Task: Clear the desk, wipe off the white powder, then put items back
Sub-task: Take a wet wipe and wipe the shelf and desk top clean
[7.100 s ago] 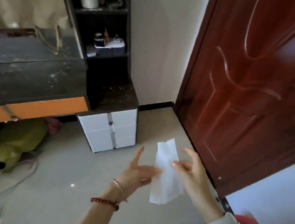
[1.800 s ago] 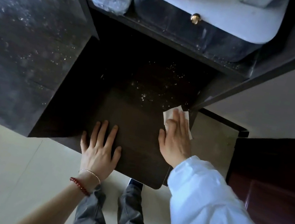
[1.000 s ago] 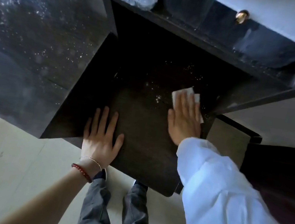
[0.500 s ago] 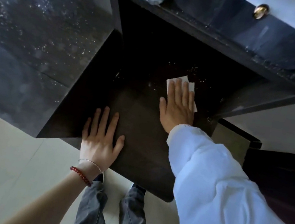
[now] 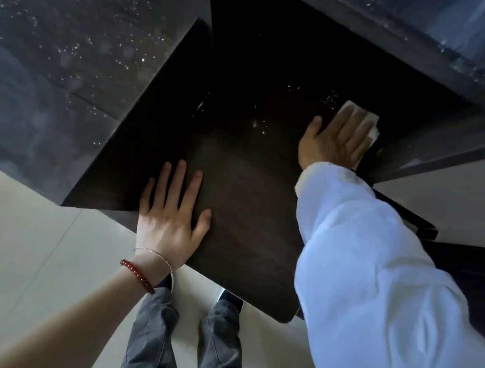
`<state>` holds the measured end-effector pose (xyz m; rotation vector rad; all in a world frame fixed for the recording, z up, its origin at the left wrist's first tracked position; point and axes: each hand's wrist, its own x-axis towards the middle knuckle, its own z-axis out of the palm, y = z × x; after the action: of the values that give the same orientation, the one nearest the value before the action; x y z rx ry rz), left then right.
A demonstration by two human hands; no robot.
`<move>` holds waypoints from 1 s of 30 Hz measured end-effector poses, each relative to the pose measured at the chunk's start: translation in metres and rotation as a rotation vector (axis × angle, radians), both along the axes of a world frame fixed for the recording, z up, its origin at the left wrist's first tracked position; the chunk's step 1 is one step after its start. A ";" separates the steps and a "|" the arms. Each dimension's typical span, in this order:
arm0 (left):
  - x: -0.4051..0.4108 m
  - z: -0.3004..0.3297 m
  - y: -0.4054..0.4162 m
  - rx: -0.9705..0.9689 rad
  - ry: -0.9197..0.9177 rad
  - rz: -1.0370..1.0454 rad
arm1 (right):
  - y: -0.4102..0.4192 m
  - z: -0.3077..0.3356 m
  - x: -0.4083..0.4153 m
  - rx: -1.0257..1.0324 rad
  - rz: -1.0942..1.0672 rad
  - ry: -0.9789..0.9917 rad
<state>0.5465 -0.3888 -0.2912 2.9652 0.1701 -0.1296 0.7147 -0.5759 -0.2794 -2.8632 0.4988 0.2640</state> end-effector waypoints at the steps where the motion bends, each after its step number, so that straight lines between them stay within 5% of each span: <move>1: 0.000 0.000 0.000 0.001 0.003 0.001 | 0.009 0.000 0.001 -0.007 0.062 -0.017; 6: 0.000 0.001 0.000 0.001 0.026 0.007 | 0.042 -0.003 -0.025 0.036 0.678 -0.021; 11: -0.001 0.002 0.002 -0.016 0.044 -0.006 | -0.007 -0.001 -0.019 0.045 0.046 -0.044; 14: 0.000 0.001 0.004 0.003 0.028 -0.016 | 0.000 0.003 0.010 0.051 -0.124 -0.025; 17: 0.002 -0.001 0.003 0.012 0.030 -0.007 | 0.029 -0.001 0.029 0.049 0.059 -0.077; 23: 0.003 0.000 0.003 0.033 0.035 -0.022 | 0.060 -0.002 0.006 -0.001 0.819 -0.057; 25: 0.002 0.001 0.003 0.026 0.038 -0.026 | 0.042 -0.003 0.001 -0.036 0.807 -0.062; 30: 0.000 0.000 0.005 0.012 0.000 -0.025 | 0.036 -0.002 0.029 -0.039 0.391 -0.001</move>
<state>0.5466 -0.3839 -0.2912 2.9803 0.1342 -0.1330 0.7436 -0.5403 -0.2816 -2.9776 -0.0634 0.3186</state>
